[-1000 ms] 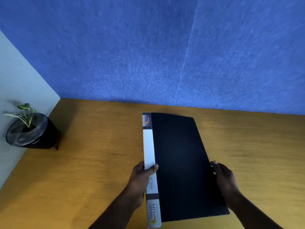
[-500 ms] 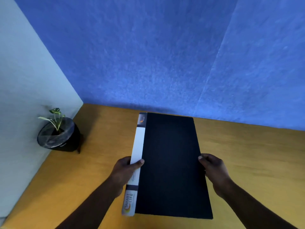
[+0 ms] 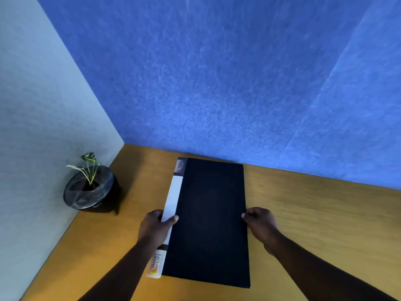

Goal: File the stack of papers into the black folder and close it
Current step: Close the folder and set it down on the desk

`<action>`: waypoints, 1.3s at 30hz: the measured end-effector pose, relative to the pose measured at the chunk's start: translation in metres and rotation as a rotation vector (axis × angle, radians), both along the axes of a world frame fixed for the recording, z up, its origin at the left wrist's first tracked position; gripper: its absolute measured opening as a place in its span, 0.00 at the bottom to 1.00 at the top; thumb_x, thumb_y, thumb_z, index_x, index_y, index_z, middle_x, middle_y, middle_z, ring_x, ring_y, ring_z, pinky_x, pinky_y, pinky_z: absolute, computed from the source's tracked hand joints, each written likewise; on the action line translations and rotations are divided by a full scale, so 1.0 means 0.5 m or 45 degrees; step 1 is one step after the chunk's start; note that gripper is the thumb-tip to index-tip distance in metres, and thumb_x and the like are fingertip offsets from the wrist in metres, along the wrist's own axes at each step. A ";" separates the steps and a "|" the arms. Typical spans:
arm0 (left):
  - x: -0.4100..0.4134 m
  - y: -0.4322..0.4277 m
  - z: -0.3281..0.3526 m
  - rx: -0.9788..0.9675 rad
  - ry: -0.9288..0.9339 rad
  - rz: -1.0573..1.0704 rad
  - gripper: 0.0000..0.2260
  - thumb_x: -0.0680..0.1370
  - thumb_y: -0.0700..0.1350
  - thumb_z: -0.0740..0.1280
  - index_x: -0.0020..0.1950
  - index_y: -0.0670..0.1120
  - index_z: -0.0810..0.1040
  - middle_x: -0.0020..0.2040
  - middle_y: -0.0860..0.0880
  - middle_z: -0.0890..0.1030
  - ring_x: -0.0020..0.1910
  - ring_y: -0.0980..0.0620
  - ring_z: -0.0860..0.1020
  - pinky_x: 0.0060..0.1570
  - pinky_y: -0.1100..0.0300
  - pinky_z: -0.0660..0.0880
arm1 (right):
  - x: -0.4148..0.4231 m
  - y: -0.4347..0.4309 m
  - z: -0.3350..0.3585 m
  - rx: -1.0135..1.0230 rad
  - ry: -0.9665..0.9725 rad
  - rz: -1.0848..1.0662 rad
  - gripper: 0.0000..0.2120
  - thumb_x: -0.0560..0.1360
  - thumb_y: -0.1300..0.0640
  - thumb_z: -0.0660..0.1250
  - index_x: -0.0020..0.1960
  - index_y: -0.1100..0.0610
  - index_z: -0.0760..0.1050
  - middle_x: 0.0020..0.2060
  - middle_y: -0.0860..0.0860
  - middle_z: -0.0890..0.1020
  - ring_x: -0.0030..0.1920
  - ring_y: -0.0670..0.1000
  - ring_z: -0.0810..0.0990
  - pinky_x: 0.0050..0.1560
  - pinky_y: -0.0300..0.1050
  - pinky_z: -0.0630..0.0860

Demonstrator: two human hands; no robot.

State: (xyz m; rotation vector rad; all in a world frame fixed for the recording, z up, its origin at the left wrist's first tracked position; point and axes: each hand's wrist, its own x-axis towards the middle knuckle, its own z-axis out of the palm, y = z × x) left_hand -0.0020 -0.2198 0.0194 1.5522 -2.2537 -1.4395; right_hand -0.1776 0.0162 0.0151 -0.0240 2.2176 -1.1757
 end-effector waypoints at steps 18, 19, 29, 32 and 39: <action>0.090 0.182 -0.100 -0.910 -0.266 -0.591 0.34 0.76 0.68 0.51 0.79 0.53 0.58 0.79 0.43 0.60 0.79 0.42 0.54 0.75 0.42 0.55 | 0.162 0.111 -0.087 0.519 0.764 0.971 0.39 0.75 0.31 0.49 0.77 0.46 0.35 0.77 0.42 0.35 0.77 0.45 0.32 0.75 0.43 0.40; 0.094 0.181 -0.104 -0.918 -0.270 -0.616 0.34 0.76 0.67 0.51 0.78 0.53 0.58 0.79 0.42 0.59 0.79 0.42 0.54 0.75 0.42 0.54 | 0.168 0.112 -0.088 0.525 0.762 1.000 0.40 0.75 0.31 0.48 0.76 0.45 0.32 0.77 0.42 0.34 0.76 0.45 0.29 0.76 0.43 0.37; 0.101 0.112 -0.112 -0.960 -0.376 -0.708 0.33 0.78 0.67 0.48 0.78 0.52 0.60 0.79 0.43 0.57 0.79 0.42 0.52 0.75 0.42 0.50 | 0.165 0.071 -0.066 0.551 0.850 1.119 0.40 0.76 0.33 0.50 0.80 0.51 0.41 0.79 0.47 0.40 0.77 0.54 0.34 0.75 0.50 0.36; 0.103 0.104 -0.115 -0.954 -0.403 -0.720 0.33 0.78 0.67 0.49 0.78 0.52 0.58 0.80 0.43 0.56 0.79 0.43 0.51 0.75 0.43 0.49 | 0.166 0.068 -0.068 0.580 0.835 1.138 0.40 0.76 0.32 0.48 0.79 0.49 0.36 0.78 0.46 0.35 0.76 0.52 0.29 0.75 0.50 0.34; 0.102 0.103 -0.121 -0.965 -0.390 -0.720 0.33 0.78 0.67 0.50 0.78 0.52 0.59 0.80 0.43 0.56 0.79 0.42 0.51 0.75 0.42 0.51 | 0.164 0.069 -0.080 0.561 0.832 1.115 0.41 0.75 0.31 0.48 0.79 0.48 0.36 0.77 0.45 0.36 0.76 0.51 0.30 0.76 0.50 0.33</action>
